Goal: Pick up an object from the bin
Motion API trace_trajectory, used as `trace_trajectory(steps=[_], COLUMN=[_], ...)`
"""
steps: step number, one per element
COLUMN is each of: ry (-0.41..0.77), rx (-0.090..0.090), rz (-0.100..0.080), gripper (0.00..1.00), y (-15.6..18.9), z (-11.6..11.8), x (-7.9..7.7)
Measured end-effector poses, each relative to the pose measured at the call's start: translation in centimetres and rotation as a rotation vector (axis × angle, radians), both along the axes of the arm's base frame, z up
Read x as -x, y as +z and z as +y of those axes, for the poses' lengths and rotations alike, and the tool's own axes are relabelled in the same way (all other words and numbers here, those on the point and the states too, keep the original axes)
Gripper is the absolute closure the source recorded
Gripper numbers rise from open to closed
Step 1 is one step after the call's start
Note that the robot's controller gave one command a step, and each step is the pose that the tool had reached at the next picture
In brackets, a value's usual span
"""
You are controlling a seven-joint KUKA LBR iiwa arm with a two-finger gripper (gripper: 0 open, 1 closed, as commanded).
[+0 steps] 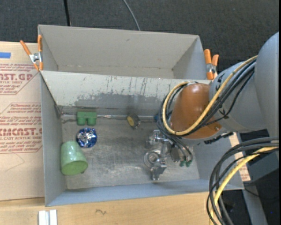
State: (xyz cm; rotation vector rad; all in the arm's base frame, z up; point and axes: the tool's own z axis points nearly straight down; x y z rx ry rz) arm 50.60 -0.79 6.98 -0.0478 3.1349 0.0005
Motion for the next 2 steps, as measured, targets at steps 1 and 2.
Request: trace_trajectory(steps=[1, 2], ry=[0.002, 0.399], rx=[0.0, 0.003], rz=[0.005, -0.002], gripper=[1.0, 1.0], y=[0.3, 19.2], z=[0.0, -1.6], x=[0.1, -1.6])
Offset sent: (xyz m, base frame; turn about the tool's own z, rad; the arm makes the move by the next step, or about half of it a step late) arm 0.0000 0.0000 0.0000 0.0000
